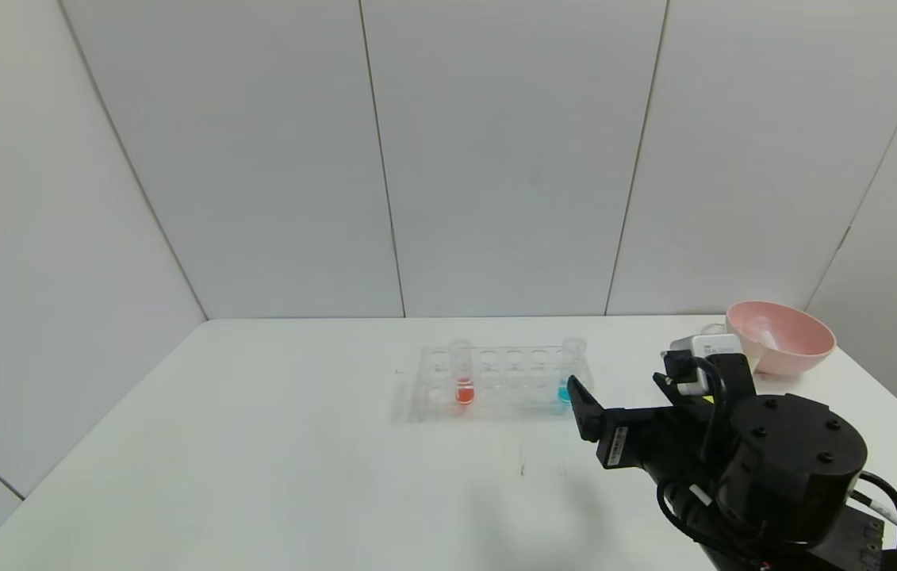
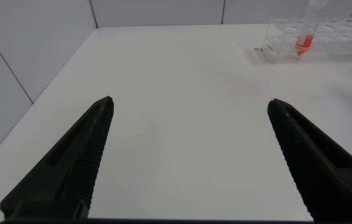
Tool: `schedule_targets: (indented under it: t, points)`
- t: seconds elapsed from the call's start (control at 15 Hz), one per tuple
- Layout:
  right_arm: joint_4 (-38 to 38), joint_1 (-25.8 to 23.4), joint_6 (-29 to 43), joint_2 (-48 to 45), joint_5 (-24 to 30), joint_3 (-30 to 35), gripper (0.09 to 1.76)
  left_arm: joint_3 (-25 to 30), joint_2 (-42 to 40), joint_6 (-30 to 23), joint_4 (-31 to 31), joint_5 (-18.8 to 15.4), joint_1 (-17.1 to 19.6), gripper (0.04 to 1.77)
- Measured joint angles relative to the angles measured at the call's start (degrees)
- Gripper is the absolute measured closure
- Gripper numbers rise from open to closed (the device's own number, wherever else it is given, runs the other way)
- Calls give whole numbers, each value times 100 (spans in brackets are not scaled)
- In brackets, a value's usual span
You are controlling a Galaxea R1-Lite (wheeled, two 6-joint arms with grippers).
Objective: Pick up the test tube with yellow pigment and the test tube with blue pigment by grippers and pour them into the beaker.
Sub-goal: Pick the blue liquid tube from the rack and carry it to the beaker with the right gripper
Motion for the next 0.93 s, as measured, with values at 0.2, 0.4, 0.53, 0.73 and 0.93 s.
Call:
schedule_targets:
  t: [0.2, 0.4, 0.53, 0.73, 0.93]
  points:
    - [-507, -26, -9, 417, 16, 63, 15, 0, 0, 0, -2, -2, 0, 5]
    - [-583, -94, -13, 795, 101, -104, 15, 0, 0, 0, 0, 0, 0, 5]
    - [-564, -138, -68, 998, 110, -383, 15, 0, 0, 2, 0, 0, 0, 5]
    - [-521, -334, -306, 1312, 140, -862, 15, 0, 0, 0, 0, 0, 0, 5]
    - [-180, -651, -354, 1604, 266, -1373, 15, 0, 0, 0, -2, 0, 0, 5]
